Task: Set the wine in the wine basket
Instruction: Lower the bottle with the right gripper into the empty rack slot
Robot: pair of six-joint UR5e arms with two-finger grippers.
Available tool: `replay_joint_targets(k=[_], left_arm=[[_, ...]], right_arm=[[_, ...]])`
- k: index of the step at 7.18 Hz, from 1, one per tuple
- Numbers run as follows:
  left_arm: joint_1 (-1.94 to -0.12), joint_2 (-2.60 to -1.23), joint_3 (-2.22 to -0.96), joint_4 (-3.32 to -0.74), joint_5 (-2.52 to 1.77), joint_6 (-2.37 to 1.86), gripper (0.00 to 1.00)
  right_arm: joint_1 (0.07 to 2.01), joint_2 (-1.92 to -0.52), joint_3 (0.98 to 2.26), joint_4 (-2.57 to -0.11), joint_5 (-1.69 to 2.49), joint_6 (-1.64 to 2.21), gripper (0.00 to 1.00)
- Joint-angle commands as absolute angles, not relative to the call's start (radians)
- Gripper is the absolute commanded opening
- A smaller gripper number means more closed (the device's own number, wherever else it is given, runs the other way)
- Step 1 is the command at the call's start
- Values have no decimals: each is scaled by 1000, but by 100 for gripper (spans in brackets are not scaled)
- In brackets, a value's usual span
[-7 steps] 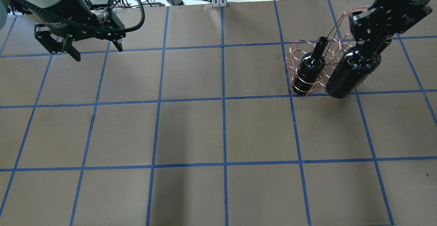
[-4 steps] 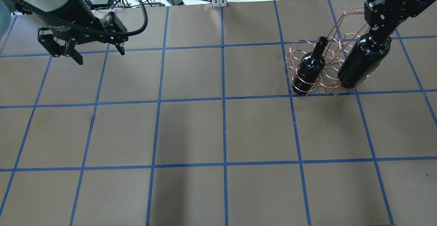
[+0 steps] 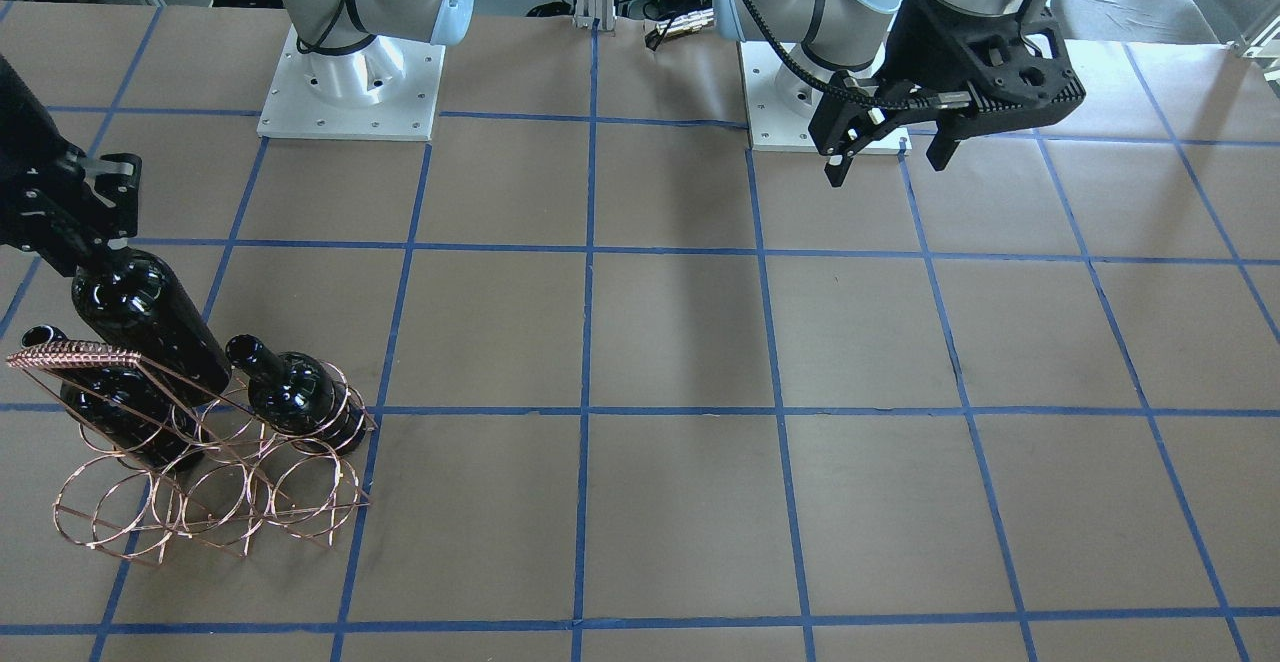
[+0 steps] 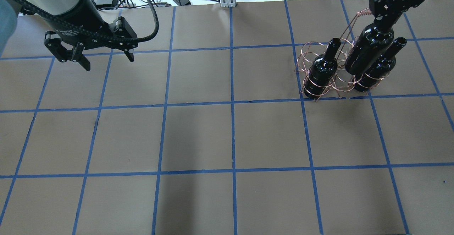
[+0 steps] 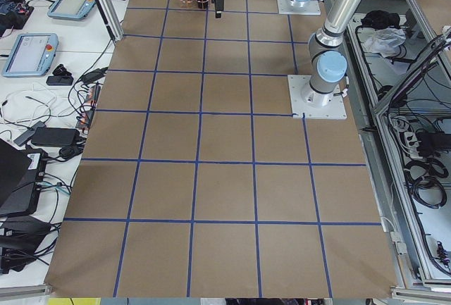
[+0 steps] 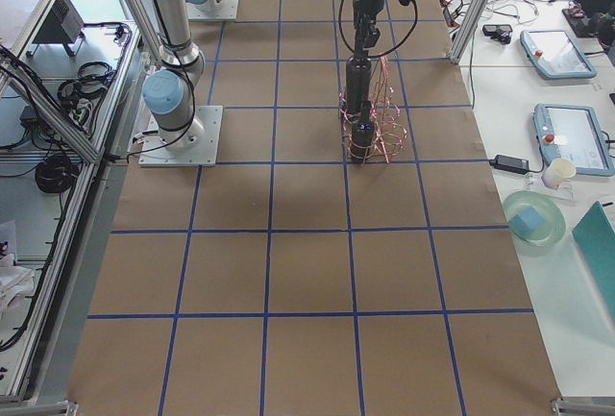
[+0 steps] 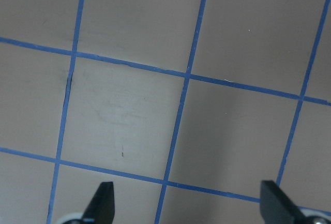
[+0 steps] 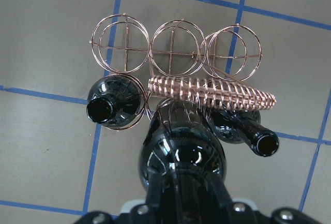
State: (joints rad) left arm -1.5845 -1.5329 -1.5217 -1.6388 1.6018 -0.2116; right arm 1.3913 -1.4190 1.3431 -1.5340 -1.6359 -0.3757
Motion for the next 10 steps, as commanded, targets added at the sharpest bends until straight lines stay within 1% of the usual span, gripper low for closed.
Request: replay_joint_targets(k=[1, 10], left_arm=[[-1594, -1536, -1522, -1647, 1600, -168, 100], [-1592, -1519, -1520, -1646, 1609, -114, 100]], right_arm=[[1391, -1387, 1344, -1571, -1631, -383, 0], [1391, -1326, 1358, -1582, -1629, -383, 0]])
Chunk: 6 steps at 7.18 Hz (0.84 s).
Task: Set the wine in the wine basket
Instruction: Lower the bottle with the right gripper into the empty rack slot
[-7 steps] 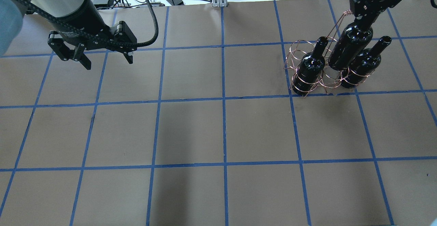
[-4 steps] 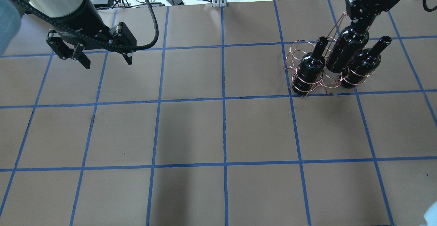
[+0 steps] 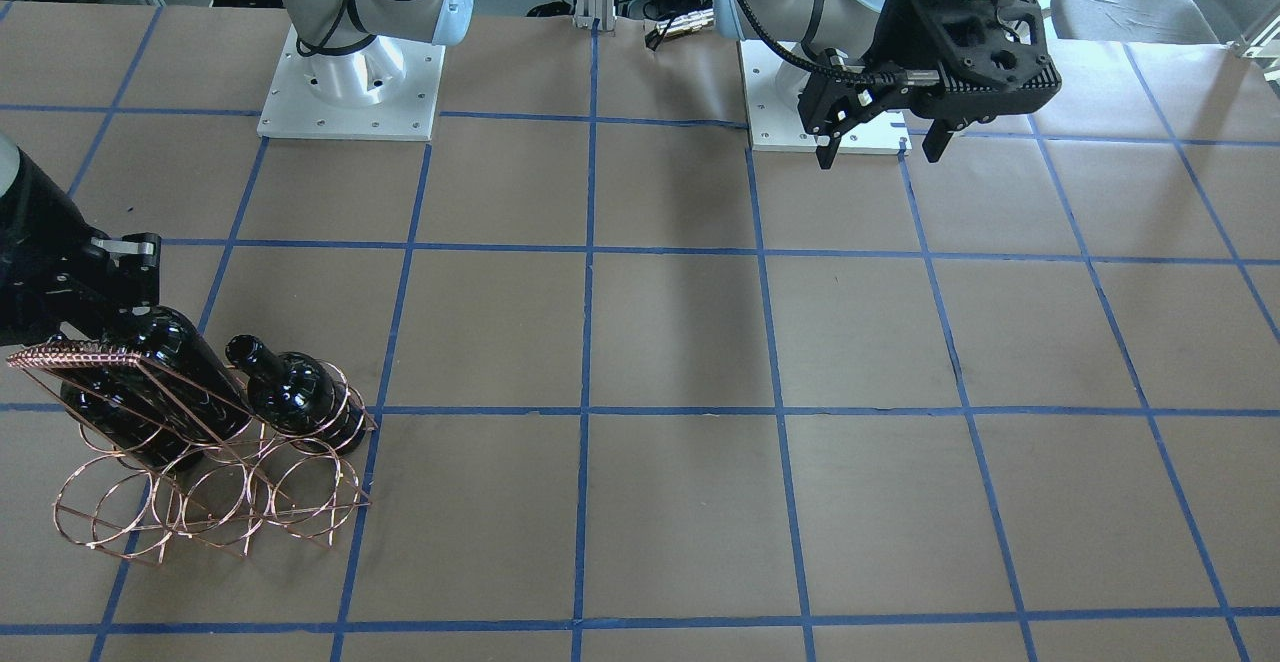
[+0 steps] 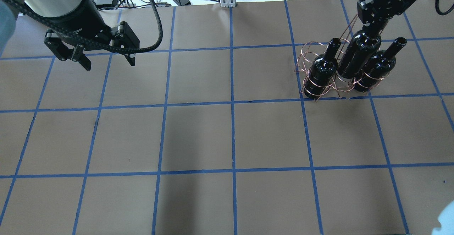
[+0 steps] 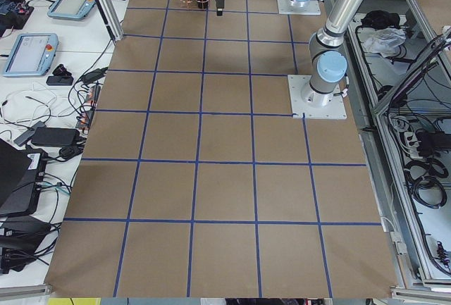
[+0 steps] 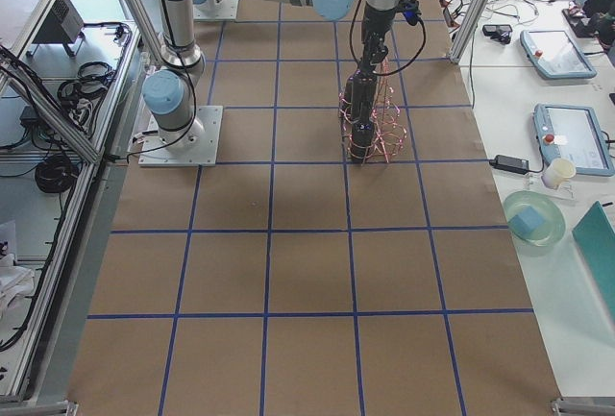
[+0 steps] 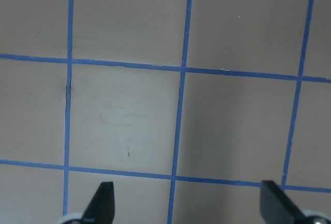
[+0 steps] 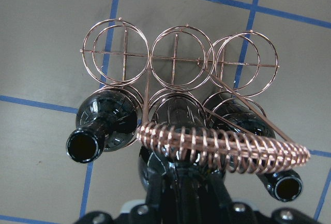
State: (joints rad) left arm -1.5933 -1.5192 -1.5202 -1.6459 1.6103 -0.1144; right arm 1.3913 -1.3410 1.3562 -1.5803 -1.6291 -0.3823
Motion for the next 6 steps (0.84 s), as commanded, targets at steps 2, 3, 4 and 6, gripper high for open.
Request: replay_joint_targets(k=[2, 3, 4, 6], left_arm=[[-1592, -1516, -1520, -1647, 1606, -91, 100], [-1592, -1514, -1520, -1658, 1609, -83, 100], [-1592, -1513, -1520, -1660, 1609, -83, 100], [-1592, -1513, -1520, -1661, 1615, -39, 100]], right_arm=[[1391, -1307, 1359, -1585, -1631, -385, 0], [1391, -1289, 1368, -1594, -1631, -394, 0], [1391, -1282, 1385, -1636, -1631, -403, 0], [1391, -1278, 1405, -1646, -1631, -405, 0]])
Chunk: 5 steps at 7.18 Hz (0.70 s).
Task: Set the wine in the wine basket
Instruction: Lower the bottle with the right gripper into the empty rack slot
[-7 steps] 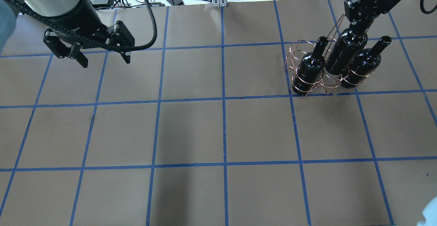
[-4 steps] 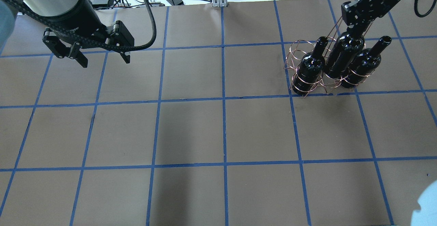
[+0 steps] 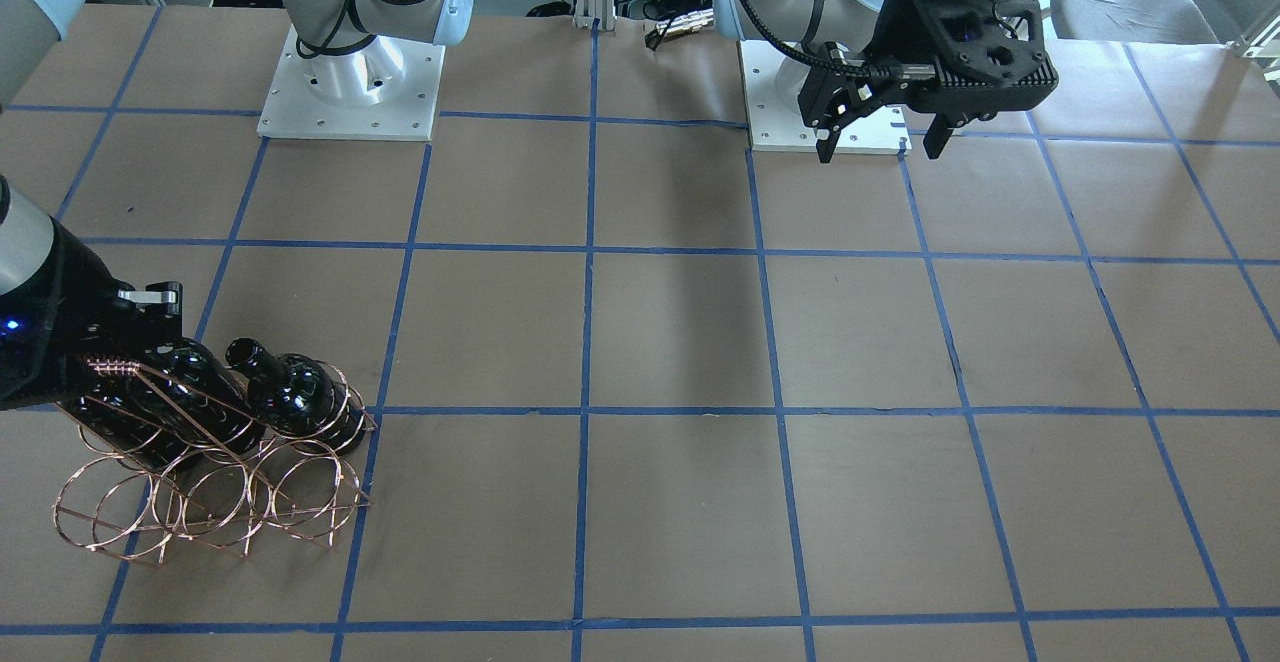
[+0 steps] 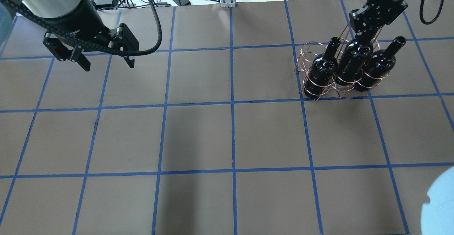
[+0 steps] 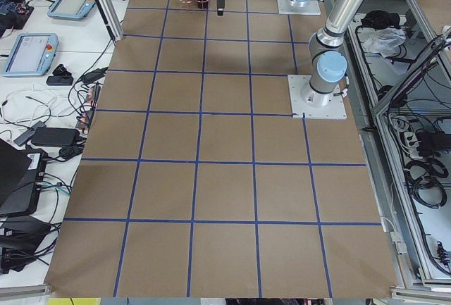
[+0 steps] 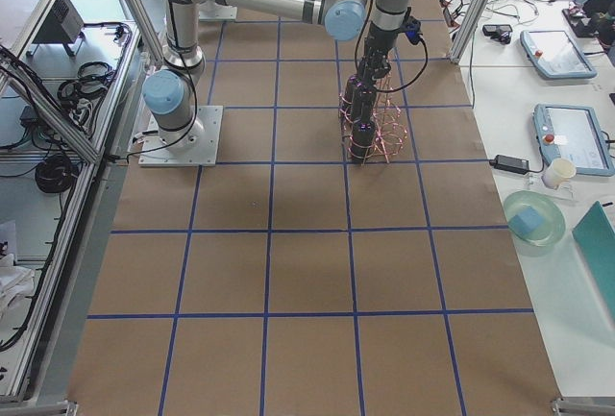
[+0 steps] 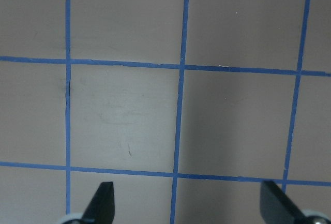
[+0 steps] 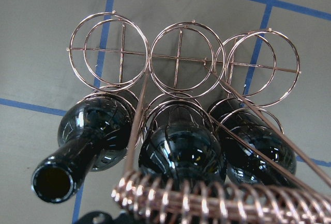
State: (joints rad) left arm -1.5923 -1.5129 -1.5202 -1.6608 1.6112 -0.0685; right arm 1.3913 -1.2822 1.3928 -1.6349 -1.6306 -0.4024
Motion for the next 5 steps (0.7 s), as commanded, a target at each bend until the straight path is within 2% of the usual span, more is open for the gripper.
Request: replay_joint_targets(k=[1, 5], left_arm=[[-1592, -1509, -1520, -1664, 1615, -34, 100], [-1591, -1506, -1520, -1672, 1598, -14, 100]], right_arm=[[1391, -1278, 1410, -1646, -1629, -402, 0], [1374, -1255, 1425, -1651, -1631, -417, 0]])
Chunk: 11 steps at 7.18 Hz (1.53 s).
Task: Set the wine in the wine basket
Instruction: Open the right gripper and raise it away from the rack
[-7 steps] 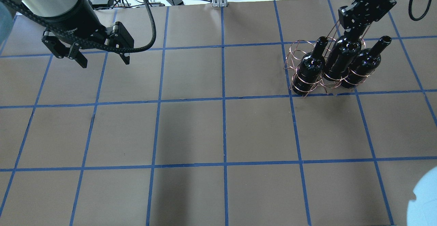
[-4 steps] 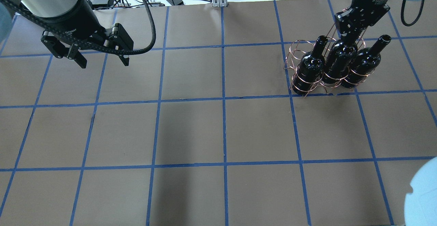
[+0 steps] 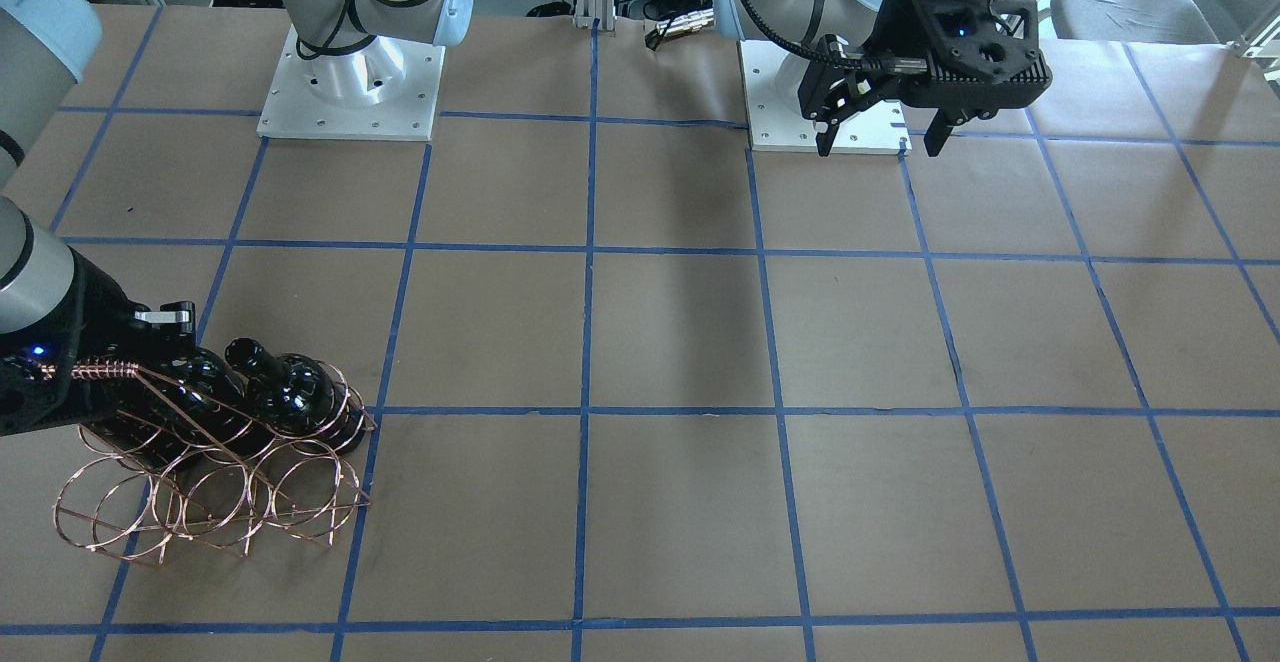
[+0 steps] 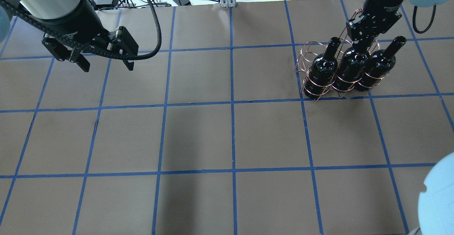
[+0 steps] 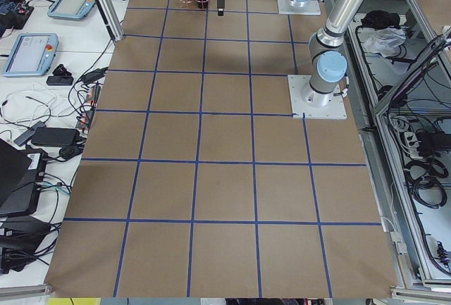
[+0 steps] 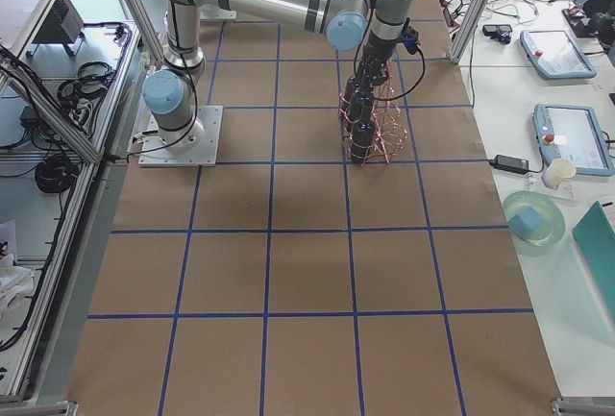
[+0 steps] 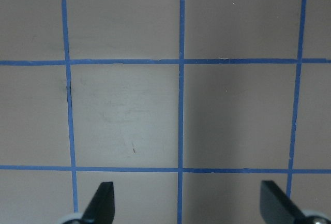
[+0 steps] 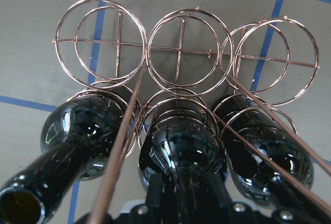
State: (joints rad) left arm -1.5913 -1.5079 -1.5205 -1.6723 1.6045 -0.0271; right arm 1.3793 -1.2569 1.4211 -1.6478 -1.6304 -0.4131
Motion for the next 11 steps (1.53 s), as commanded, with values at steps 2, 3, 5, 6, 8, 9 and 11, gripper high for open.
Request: replay_joint_targets(k=[2, 3, 5, 6, 8, 9, 11], left_arm=[[-1588, -1502, -1520, -1695, 1545, 3, 100], [-1585, -1499, -1520, -1697, 1555, 36, 100], [-1572, -1497, -1520, -1690, 1562, 52, 100], [-1572, -1497, -1522, -1692, 1577, 52, 100], [-1572, -1497, -1522, -1692, 1577, 54, 100], [-1572, -1497, -1522, -1693, 1580, 54, 100], [-1572, -1497, -1523, -1692, 1580, 54, 100]], right_arm=[[1376, -1249, 1427, -1666, -1631, -416, 26], [1376, -1252, 1428, -1666, -1628, -414, 84], [1379, -1270, 1418, -1663, -1628, -410, 100], [1385, -1307, 1416, -1661, -1617, -407, 100], [1438, -1431, 1410, -1590, -1575, -397, 100], [1501, -1483, 1410, -1560, -1580, -318, 100], [1628, -1520, 1420, -1511, -1568, -50, 100]])
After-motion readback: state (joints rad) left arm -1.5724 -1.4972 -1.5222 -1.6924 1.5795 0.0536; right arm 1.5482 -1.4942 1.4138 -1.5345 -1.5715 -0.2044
